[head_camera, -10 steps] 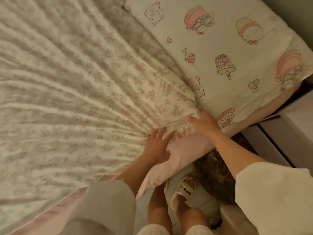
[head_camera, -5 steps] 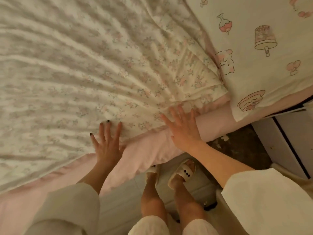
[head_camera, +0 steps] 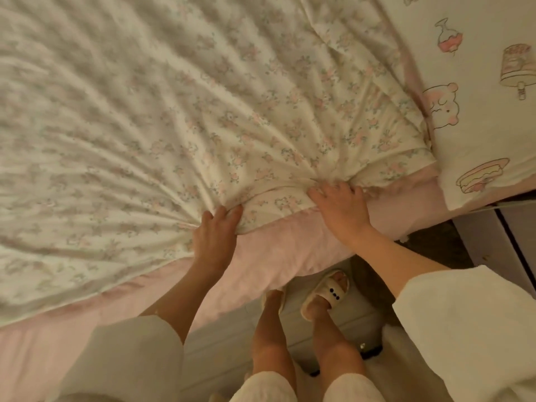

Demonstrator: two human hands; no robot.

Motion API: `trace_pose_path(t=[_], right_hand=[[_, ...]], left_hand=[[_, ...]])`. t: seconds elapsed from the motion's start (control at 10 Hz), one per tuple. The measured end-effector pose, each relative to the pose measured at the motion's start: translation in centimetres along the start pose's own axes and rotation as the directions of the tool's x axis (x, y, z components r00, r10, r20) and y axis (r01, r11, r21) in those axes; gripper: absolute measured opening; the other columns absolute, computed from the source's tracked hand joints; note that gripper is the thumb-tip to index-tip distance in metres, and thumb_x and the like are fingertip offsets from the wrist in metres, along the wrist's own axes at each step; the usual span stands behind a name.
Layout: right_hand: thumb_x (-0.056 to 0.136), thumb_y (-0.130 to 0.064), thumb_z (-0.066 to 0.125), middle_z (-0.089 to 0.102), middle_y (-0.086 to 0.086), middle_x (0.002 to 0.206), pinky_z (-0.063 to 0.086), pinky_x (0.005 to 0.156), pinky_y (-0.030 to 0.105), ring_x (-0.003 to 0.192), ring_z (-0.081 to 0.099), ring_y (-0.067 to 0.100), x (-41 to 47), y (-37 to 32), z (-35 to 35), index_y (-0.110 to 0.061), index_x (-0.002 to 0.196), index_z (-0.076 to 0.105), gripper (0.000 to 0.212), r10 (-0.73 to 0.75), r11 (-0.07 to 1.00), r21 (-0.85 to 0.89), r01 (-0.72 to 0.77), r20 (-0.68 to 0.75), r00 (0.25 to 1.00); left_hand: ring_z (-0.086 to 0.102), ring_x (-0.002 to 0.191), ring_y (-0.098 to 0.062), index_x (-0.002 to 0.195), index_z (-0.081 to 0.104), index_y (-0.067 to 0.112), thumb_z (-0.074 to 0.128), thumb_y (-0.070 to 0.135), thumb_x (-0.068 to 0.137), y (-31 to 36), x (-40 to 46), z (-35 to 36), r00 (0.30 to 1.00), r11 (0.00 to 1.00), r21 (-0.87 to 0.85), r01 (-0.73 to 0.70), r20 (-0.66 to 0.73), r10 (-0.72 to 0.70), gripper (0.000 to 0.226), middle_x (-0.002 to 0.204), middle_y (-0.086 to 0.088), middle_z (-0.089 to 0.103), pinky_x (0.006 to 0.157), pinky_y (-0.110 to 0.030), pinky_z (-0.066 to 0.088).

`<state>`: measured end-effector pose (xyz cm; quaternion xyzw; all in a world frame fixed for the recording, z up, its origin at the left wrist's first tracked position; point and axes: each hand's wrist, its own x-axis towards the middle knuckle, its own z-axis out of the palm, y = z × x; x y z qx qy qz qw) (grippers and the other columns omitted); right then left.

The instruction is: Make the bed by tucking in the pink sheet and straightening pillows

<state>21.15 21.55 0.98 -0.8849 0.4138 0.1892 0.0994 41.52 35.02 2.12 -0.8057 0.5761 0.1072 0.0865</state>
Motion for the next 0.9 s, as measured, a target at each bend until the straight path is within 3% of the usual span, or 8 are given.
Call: trace_pose_path(t=[0.1, 0.3, 0.4, 0.5, 0.6, 0.7, 0.8, 0.9], right_hand=[[0.097, -0.014, 0.037, 0.045, 0.004, 0.135, 0.036, 0.094, 0.043, 0.114, 0.048, 0.032, -2.1, 0.2, -0.8, -0.024, 0.135, 0.036, 0.039, -0.049, 0.999, -0.02, 0.049, 0.016, 0.999], [0.072, -0.009, 0.045, 0.066, 0.002, 0.081, 0.045, 0.055, 0.029, 0.064, 0.061, 0.025, -4.3, -0.2, 0.0, -0.019, 0.093, 0.063, 0.029, -0.172, 0.977, -0.156, 0.145, -0.175, 0.969], [0.07, -0.011, 0.07, 0.064, 0.008, 0.112, 0.049, 0.075, 0.039, 0.09, 0.062, 0.03, -3.2, -0.6, 0.2, -0.022, 0.112, 0.061, 0.045, -0.169, 0.978, -0.119, 0.169, 0.009, 0.986], [0.091, -0.014, 0.048, 0.02, 0.009, 0.153, 0.029, 0.106, 0.048, 0.135, 0.025, 0.035, -2.4, -0.6, 1.2, -0.032, 0.143, 0.03, 0.058, -0.144, 0.989, -0.001, 0.149, 0.264, 0.954], [0.093, -0.018, 0.045, -0.001, 0.007, 0.157, 0.016, 0.115, 0.049, 0.143, 0.002, 0.036, -2.2, -0.1, 1.7, -0.035, 0.148, 0.013, 0.066, -0.133, 0.991, 0.072, 0.114, 0.402, 0.906], [0.093, -0.024, 0.043, -0.003, 0.008, 0.157, 0.007, 0.118, 0.048, 0.143, -0.002, 0.037, -1.8, -0.4, 1.4, -0.034, 0.149, 0.01, 0.066, -0.111, 0.99, 0.127, 0.058, 0.465, 0.878], [0.097, -0.031, 0.038, 0.014, 0.009, 0.154, 0.01, 0.118, 0.045, 0.141, 0.009, 0.034, -1.3, -1.3, 0.5, -0.031, 0.144, 0.032, 0.048, -0.053, 0.942, 0.317, -0.108, 0.458, 0.887], [0.099, -0.027, 0.037, 0.042, 0.01, 0.144, 0.028, 0.109, 0.031, 0.133, 0.037, 0.025, -0.7, -1.2, -2.5, -0.019, 0.134, 0.049, 0.038, 0.069, 0.615, 0.703, -0.358, 0.404, 0.912]], left_hand=[[0.054, 0.055, -0.03, 0.103, 0.07, 0.015, 0.076, -0.007, 0.057, -0.1, -1.8, -1.2, 0.999, 1.0, -0.002, -0.016, -0.044, 0.016, 0.051, 0.073, -0.009, 0.06, 0.034, -0.024, 0.036], [0.052, 0.053, -0.026, 0.095, 0.07, 0.013, 0.078, -0.005, 0.056, -0.8, -4.6, -1.0, 0.997, 0.996, 0.045, -0.07, -0.031, 0.072, 0.044, 0.069, -0.005, 0.057, 0.033, -0.023, 0.036], [0.057, 0.066, -0.024, 0.105, 0.066, 0.012, 0.073, -0.001, 0.064, -0.7, -3.5, 0.1, 0.986, 0.993, 0.068, -0.098, 0.142, 0.087, 0.043, 0.083, -0.005, 0.06, 0.039, -0.026, 0.042], [0.05, 0.106, -0.027, 0.137, 0.037, 0.011, 0.054, 0.015, 0.087, 0.2, -2.6, 1.8, 0.921, 0.998, 0.038, -0.053, 0.388, 0.034, 0.053, 0.128, -0.009, 0.045, 0.07, -0.034, 0.049], [0.035, 0.126, -0.032, 0.145, 0.021, 0.013, 0.048, 0.051, 0.089, 0.3, -1.9, 2.3, 0.861, 1.0, -0.006, -0.027, 0.509, 0.026, 0.072, 0.144, -0.011, 0.026, 0.092, -0.039, 0.045], [0.035, 0.127, -0.032, 0.144, 0.025, 0.02, 0.04, 0.057, 0.09, -0.2, -1.6, 2.1, 0.856, 1.0, -0.002, -0.023, 0.516, 0.021, 0.068, 0.145, -0.01, 0.028, 0.095, -0.042, 0.044], [0.04, 0.125, -0.031, 0.135, 0.044, 0.019, 0.038, 0.052, 0.092, 0.3, -0.8, 1.1, 0.871, 0.999, 0.016, 0.04, 0.489, -0.043, 0.054, 0.137, -0.01, 0.04, 0.095, -0.045, 0.041], [0.049, 0.112, -0.028, 0.119, 0.061, 0.02, 0.039, 0.046, 0.093, 1.8, 0.2, 0.1, 0.937, 0.997, 0.026, 0.079, 0.341, -0.083, 0.043, 0.122, -0.007, 0.053, 0.091, -0.042, 0.04]])
